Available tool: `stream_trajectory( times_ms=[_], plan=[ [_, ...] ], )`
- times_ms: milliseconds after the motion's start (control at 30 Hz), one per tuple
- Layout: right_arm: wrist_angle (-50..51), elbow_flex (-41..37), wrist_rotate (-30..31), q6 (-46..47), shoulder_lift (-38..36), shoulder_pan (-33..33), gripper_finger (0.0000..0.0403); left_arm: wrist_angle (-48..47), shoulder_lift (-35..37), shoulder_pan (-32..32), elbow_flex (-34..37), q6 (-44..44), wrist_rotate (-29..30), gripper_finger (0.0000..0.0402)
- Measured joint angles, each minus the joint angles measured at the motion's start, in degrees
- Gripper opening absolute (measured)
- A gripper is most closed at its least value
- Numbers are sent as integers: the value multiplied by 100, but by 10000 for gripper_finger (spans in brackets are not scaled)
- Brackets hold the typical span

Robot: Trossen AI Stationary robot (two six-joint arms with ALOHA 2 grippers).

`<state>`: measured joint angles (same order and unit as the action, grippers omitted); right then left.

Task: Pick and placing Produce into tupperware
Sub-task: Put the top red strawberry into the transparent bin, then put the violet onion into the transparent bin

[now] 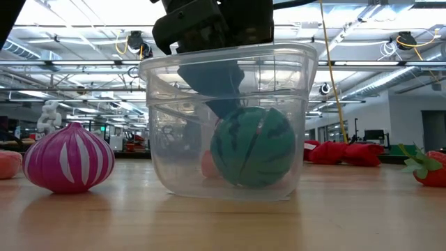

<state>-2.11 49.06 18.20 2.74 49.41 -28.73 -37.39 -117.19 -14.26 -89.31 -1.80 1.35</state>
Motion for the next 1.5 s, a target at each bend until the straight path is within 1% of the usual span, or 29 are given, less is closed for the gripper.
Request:
stream_trajectory(
  times_ms=[300, 400, 600, 700, 800, 867, 1000, 1100, 1167, 1233, 1333, 1400, 1500],
  plan=[
    [2, 0, 0, 0, 0, 0, 196, -8, 0, 0, -1, -17, 2, 165],
    [2, 0, 0, 0, 0, 0, 196, -15, 0, 0, 0, 0, 2, 183],
    [2, 0, 0, 0, 0, 0, 196, -14, 0, 0, -2, 11, 2, 233],
    [4, 0, 0, 0, 1, 0, 196, -165, 0, 0, -123, 13, 2, 251],
    [26, 0, 0, 0, 2, 0, 196, -675, 13, 0, -524, 69, 2, 261],
    [25, 0, -2, 0, 2, 0, 196, -1315, 13, 0, -959, 63, 2, 266],
    [24, 0, -2, 0, 2, 0, 196, -2942, 15, -74, -2170, -33, 12, 263],
    [24, 0, -2, 1, 2, 0, 196, -4095, 17, -226, -3182, -309, 15, 259],
    [35, 0, -20, 2, 2, 0, 196, -4650, 28, -360, -3796, -635, 17, 258],
    [103, 0, -26, 9, 2, 0, 196, -5072, 52, -511, -4248, -994, 19, 259],
    [245, 2, -35, 203, 2, 0, 196, -5276, 193, -793, -4367, -1628, 203, 259],
    [394, 6, -39, 353, 2, 0, 196, -5261, 290, -998, -4244, -2053, 384, 256],
    [611, 4, -43, 578, 2, 0, 196, -5263, 368, -1269, -3981, -2783, 465, 252]
  ],
)
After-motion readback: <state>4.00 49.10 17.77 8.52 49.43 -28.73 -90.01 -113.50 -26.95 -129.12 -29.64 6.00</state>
